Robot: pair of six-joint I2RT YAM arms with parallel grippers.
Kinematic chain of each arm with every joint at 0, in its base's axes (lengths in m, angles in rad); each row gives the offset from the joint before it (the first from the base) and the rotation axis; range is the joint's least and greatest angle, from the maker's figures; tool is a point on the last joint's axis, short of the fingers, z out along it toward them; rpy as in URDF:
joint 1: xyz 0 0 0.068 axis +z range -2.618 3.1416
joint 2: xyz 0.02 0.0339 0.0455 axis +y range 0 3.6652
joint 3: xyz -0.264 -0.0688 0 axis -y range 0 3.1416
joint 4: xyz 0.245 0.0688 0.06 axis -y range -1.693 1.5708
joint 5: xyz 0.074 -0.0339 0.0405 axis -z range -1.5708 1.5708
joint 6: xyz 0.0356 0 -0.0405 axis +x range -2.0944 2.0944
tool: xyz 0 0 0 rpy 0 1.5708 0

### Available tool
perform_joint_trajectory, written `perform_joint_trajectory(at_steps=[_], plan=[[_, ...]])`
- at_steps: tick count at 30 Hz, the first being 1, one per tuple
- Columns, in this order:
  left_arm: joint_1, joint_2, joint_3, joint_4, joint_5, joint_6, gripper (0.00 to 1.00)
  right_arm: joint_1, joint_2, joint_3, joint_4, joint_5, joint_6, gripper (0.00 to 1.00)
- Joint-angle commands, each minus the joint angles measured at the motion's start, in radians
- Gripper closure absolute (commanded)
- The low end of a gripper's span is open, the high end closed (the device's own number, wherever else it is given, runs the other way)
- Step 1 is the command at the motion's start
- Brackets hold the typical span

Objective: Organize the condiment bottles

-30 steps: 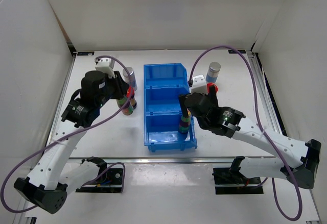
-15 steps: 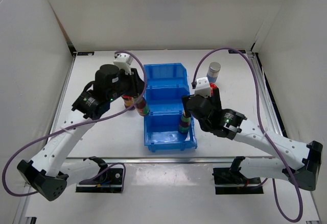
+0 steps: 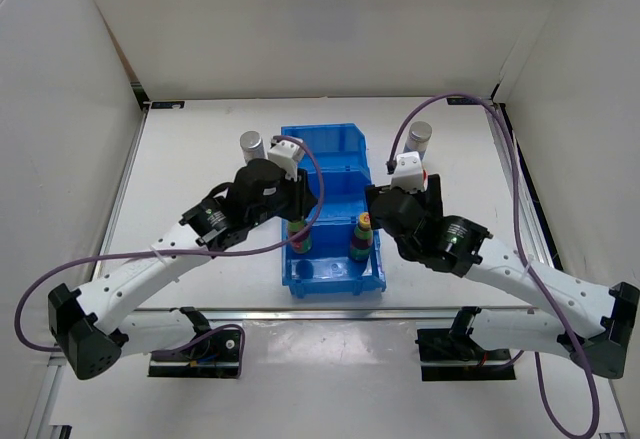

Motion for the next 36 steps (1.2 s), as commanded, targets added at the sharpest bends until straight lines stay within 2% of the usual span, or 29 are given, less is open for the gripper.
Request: perform_joint_trajectory(at_steps=[1, 7, 16, 19, 23, 25, 26, 27, 36], plan=[[-0.01, -0.032, -0.031, 0.128, -0.083, 0.0, 0.89, -0.001, -0.033, -0.005, -0.008, 0.058, 0.024, 0.0], [-0.02, -0.021, -0.122, 0.203, -0.118, 0.01, 0.89, -0.001, -0.042, -0.014, -0.017, 0.067, 0.034, 0.0], [-0.039, 0.023, -0.166, 0.245, -0.127, -0.009, 0.89, -0.001, -0.06, -0.014, -0.044, 0.085, 0.043, 0.0], [-0.049, 0.023, -0.177, 0.245, -0.149, -0.018, 0.83, -0.001, -0.06, -0.014, -0.054, 0.095, 0.052, 0.0], [-0.049, 0.014, -0.177, 0.245, -0.158, -0.018, 0.71, -0.001, -0.06, -0.014, -0.063, 0.104, 0.063, 0.0], [-0.049, 0.014, -0.177, 0.245, -0.158, -0.007, 0.52, -0.001, -0.06, -0.014, -0.063, 0.113, 0.063, 0.0], [-0.049, 0.014, -0.177, 0.245, -0.158, -0.007, 0.34, -0.001, -0.06, -0.014, -0.072, 0.113, 0.063, 0.0], [-0.049, 0.014, -0.177, 0.245, -0.167, -0.007, 0.0, -0.001, -0.06, -0.003, -0.072, 0.122, 0.063, 0.0], [-0.049, -0.01, -0.036, 0.147, -0.212, 0.066, 0.0, -0.021, -0.06, 0.063, -0.121, 0.142, 0.052, 0.0]])
